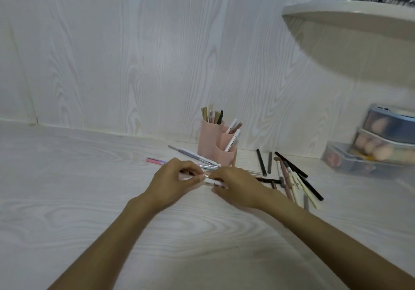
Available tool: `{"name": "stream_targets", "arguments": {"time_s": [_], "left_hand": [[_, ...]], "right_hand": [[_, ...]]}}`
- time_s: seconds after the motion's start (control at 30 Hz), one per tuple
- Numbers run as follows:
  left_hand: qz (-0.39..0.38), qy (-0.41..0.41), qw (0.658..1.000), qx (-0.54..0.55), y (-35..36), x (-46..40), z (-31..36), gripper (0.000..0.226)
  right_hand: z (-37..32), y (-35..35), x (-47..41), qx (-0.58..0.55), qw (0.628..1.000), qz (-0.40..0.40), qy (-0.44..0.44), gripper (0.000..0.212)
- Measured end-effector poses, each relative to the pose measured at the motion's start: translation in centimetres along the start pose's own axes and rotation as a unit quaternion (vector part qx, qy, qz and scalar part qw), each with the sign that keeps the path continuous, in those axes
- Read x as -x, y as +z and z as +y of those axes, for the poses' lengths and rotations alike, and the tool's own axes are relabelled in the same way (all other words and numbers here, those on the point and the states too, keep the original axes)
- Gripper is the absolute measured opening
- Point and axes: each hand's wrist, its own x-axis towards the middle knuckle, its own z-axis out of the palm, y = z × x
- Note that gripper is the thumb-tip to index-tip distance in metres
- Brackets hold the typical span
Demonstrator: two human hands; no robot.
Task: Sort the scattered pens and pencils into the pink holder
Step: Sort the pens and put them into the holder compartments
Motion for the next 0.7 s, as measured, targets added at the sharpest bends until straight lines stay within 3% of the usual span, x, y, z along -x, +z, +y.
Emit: {"name": "stream_targets", "arguments": {"time_s": [0.1, 0.17, 0.23, 0.27, 0.33, 0.43, 0.53, 0.63, 0.7], "left_hand": [[0.055, -0.023, 0.994, -0.092, -0.8, -0.3, -1.5, 0.025], [0.072, -0.058, 0.978, -0.186, -1.2, -0.5, -3.0, 0.034], [0.055, -0.083, 0.972, -0.215, -1.3, -0.6, -3.8, 0.038], [0.049, -0.082, 0.972, -0.214, -1.1, -0.5, -3.9, 0.037], [0.058, -0.070, 0.975, -0.201, -0.9, -0.5, -3.7, 0.034], [0.083, -0.061, 0.977, -0.185, -1.0, -0.5, -3.4, 0.031], [0.095, -0.059, 0.980, -0.162, -1.2, -0.5, -3.1, 0.031], [0.122, -0.040, 0.980, -0.150, -1.3, -0.7, -2.8, 0.026], [0.137, -0.039, 0.976, -0.167, -1.3, -0.8, -2.8, 0.023]], "right_hand": [[1.1, -2.2, -0.1, -0.029, 0.999, 0.024, -0.009, 0.015], [2.2, -5.5, -1.0, -0.116, 0.985, 0.123, 0.016, 0.041], [3.5, -8.8, -2.3, -0.227, 0.941, 0.243, 0.057, 0.071], [4.2, -9.9, -3.3, -0.267, 0.915, 0.292, 0.082, 0.076], [5.5, -10.7, -5.4, -0.286, 0.875, 0.372, 0.119, 0.068], [6.3, -9.2, -8.2, -0.237, 0.852, 0.448, 0.134, 0.045], [6.5, -6.4, -10.5, -0.222, 0.842, 0.467, 0.155, 0.039], [7.4, -3.8, -11.3, -0.159, 0.881, 0.412, 0.170, 0.036], [8.0, -2.7, -11.1, -0.042, 0.913, 0.375, 0.154, 0.033]]}}
